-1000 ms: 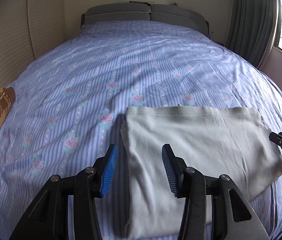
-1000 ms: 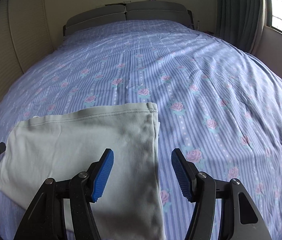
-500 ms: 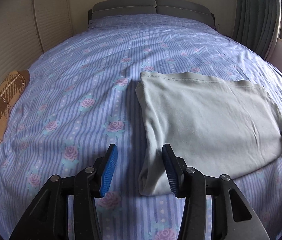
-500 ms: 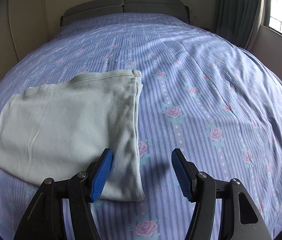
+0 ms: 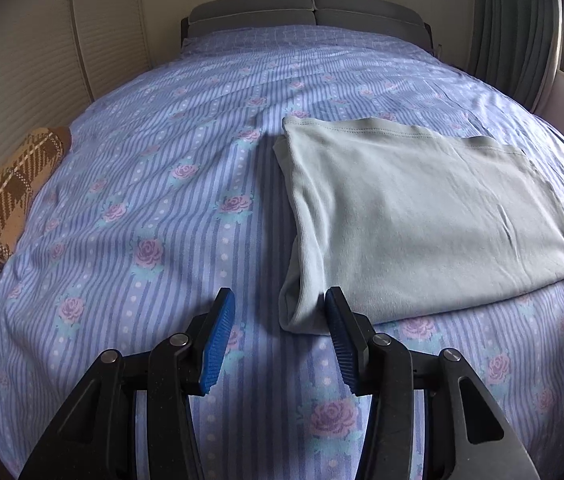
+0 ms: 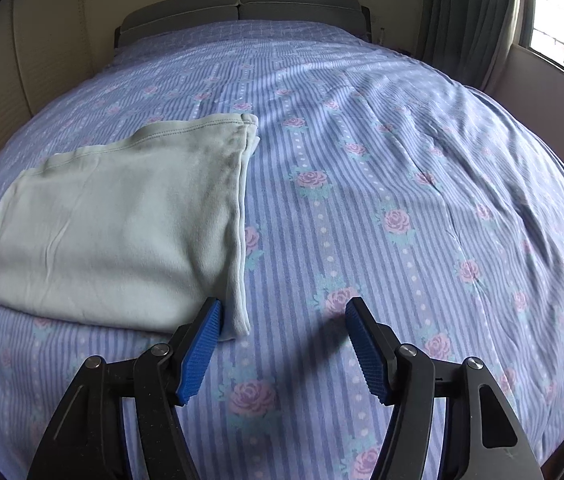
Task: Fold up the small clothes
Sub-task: 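Move both tools to the folded shirt's side edge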
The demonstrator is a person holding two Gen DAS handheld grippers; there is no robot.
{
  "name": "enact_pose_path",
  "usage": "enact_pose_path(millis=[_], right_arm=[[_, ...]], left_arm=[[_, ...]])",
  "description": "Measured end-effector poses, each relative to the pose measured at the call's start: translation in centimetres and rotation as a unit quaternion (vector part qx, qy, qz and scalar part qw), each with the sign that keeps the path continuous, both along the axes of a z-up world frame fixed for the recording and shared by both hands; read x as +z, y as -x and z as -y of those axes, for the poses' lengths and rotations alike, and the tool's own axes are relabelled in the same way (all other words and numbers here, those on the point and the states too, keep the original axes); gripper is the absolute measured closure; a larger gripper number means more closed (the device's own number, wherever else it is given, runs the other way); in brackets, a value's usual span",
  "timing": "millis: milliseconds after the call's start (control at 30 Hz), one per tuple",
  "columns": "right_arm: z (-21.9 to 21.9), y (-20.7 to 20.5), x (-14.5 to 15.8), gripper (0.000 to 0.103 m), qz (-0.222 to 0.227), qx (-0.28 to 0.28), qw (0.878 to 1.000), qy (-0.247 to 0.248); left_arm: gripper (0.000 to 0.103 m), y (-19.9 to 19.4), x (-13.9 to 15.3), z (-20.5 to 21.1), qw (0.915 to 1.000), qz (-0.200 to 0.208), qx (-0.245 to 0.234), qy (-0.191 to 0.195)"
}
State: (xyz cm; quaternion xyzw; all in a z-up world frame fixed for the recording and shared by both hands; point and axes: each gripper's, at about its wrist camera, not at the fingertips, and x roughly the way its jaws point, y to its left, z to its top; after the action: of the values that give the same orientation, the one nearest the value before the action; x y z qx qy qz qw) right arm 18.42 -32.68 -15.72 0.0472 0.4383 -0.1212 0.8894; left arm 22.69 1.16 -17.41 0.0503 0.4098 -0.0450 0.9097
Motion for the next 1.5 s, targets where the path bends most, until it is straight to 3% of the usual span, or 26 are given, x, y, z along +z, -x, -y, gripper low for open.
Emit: enact_pose_path(millis=[300,500,700,1000,1500], right_arm=[[0.8,2.3,-0.1,0.04,-0.016,-0.017,1.0,0.003],[0.4,2.5,2.9,0.04,0.04,-0.001,0.999,-0.011],[0.8,-1.3,4.7,0.04,0.073,0.031,0.995,-0.068],[2.9,-7.1,4.0,0.04,0.063,0.032,0.988,-0.138],[2.8,-10.9,0.5,0.041,0.019,0.065,0.988,-0.136]], left_arm=[[0.056,1.1,0.2,0.1,0.9999,0.002,0.006,-0.011],[0.057,1.9,1.7,0.2,0.9994,0.018,0.021,0.02],[0.057,-0.1,4.3,2.5,0.9987,0.034,0.015,0.035],[0.057,-3.8,5.9,7.5,0.9983,0.041,-0.01,0.04],[0.057,-6.6,4.4,11.0,0.9981,0.027,-0.025,0.049]])
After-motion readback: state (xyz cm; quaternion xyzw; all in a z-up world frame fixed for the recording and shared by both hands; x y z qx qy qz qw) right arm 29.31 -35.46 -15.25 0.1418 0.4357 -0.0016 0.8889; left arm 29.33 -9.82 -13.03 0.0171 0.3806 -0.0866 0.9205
